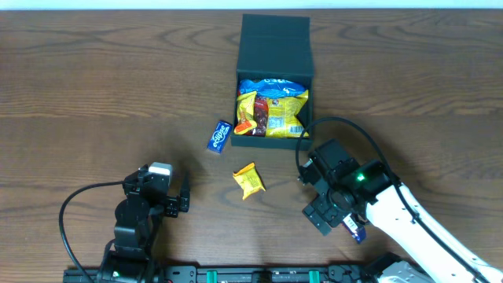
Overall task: Pack container
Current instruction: 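Close the right gripper on the dark blue wrapped bar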
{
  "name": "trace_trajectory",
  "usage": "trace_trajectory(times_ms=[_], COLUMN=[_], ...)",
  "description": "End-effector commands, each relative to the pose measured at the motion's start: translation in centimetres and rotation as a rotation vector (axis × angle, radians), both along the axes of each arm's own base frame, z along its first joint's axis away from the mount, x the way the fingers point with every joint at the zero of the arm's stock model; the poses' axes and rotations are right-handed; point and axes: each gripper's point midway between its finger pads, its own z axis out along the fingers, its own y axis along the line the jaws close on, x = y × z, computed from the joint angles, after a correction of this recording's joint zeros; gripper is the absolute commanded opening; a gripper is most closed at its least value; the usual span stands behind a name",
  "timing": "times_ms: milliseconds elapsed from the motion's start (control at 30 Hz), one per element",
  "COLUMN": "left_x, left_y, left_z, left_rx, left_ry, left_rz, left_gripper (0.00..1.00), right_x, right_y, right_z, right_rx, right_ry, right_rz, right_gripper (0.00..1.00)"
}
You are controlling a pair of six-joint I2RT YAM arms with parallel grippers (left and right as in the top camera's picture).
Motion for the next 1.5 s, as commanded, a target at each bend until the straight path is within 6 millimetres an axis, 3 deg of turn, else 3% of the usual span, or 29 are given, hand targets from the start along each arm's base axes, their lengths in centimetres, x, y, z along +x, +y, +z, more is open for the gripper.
trace_trajectory(times_ms=[0, 167, 300, 500, 667, 1467], left_x=[-0.3, -0.3, -0.3, -0.3, -0.3, -0.3], left_y=[0.3, 0.3, 0.3, 0.3, 0.3, 0.3], left_z=[-1.4, -1.4, -1.4, -1.4, -1.4, -1.4], left_rx=[0.019, 0.019, 0.019, 0.019, 0.019, 0.019], left_ry=[0.027, 0.027, 0.027, 0.027, 0.027, 0.027], left_rz=[0.009, 0.009, 0.009, 0.009, 0.009, 0.009], left_gripper=[0.95, 0.95, 0.95, 0.95, 0.95, 0.95], right_x=[-0.1, -0.6, -1.3, -1.4, 0.1, -0.7], right_y=[-0.2, -0.5, -1.9, -2.5, -2.4, -2.5], right_z=[-0.1, -0.3, -1.1, -2.4, -2.5, -5.1], right_rx=[-0.012, -0.024, -0.079, -0.079, -0.056, -0.082], right_ry=[0.001, 0.031, 0.067, 0.070, 0.024, 0.158], right_rz=[0.050, 0.093, 0.181, 0.158, 0.119, 0.110], right_gripper=[0.99, 0.99, 0.99, 0.99, 0.99, 0.97])
